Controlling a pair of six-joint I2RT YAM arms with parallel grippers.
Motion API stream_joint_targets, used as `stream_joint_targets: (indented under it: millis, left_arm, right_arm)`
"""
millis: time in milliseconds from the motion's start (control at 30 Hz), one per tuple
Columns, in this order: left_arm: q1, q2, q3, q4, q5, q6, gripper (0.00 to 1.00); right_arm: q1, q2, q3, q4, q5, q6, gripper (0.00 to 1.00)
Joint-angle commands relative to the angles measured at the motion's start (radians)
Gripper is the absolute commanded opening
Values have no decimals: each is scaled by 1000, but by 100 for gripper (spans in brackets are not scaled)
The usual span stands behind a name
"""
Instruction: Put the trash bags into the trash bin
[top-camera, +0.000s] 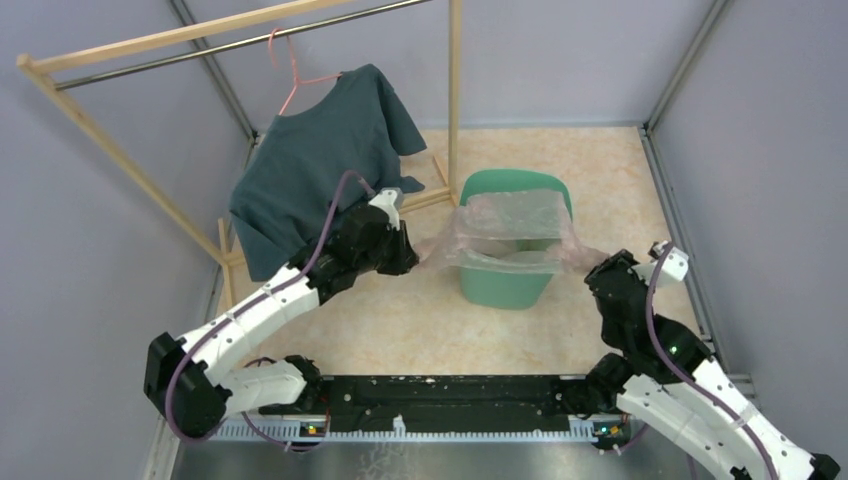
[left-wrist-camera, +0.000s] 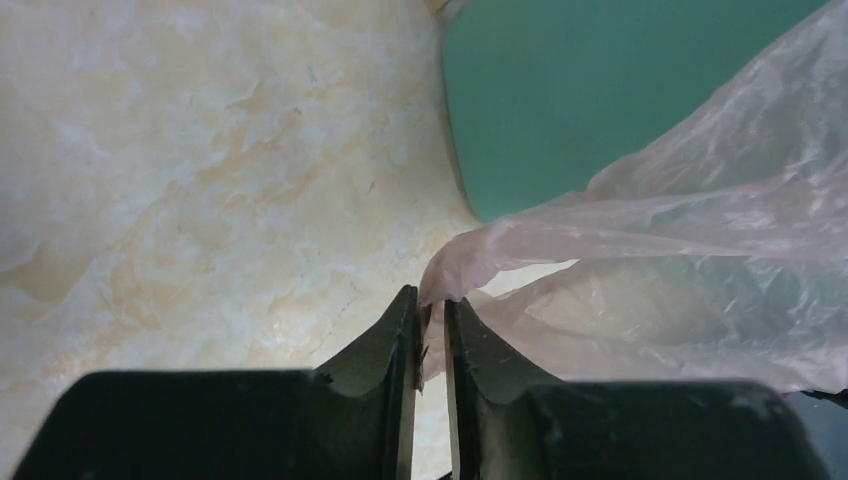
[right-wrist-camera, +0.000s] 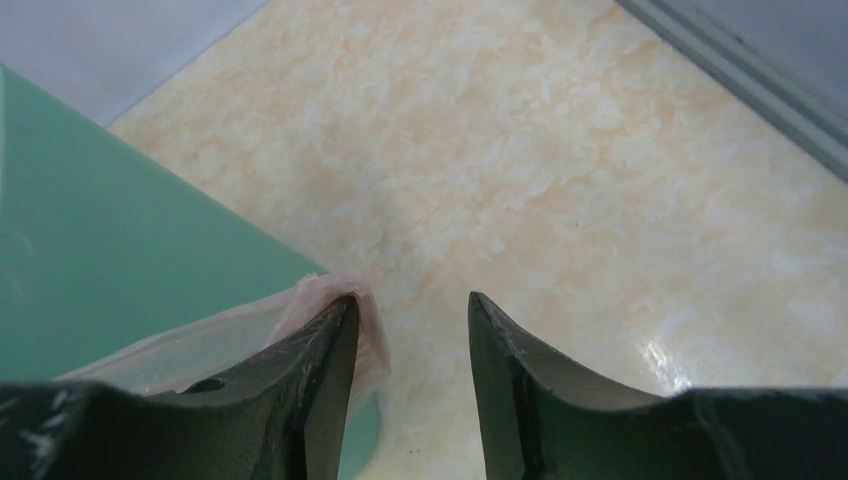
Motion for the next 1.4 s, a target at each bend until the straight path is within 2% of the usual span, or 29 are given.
stream_joint_targets:
  millis: [0,67,200,300,433,533,633,733,833,867,933,1100,1233,1367]
  left_arm:
    - [2,8,102,-3,28,17,26]
    - [2,-41,95,-32,33,33,37]
    - [3,-189,63,-49,89,99,66]
    - [3,-285,79,-83,107,148,84]
    - [3,-304,160,-159,75,196,98]
    - [2,-205,225,-168,97,219,98]
    - [5,-70,295,-197,112,218,97]
    - [6,-28,272,-91,213,240,97]
    - [7,-10,255,-30,243,256,96]
    - [6,3,259,-25,239,260,92]
    - [7,37,278,-28,223,264,85]
    - [7,105,324,-42,177,278,79]
    - [11,120,325,-43,152,288,76]
    - [13,140,326,-24,139,272,64]
  right_arm:
    - [-2,34,172,-21,-46,-52,51]
    - [-2,11,261,-78,-116,-71,65]
    - [-2,-75,385,-93,-345,-178,82]
    - [-3,-124,460,-102,-477,-254,85]
    - [-2,-121,519,-54,-584,-433,84]
    - [-2,-12,572,-33,-629,-596,86]
    - [-2,139,642,-72,-607,-735,91]
    - [-2,272,701,-135,-587,-846,90]
    - [-3,351,725,-164,-612,-923,85]
    - [-2,364,722,-161,-607,-935,81]
    - [-2,377,704,-130,-614,-952,79]
    - [-2,434,696,-61,-656,-947,68]
    - [-2,475,676,-30,-641,-953,66]
    - [-2,489,665,36,-624,-943,66]
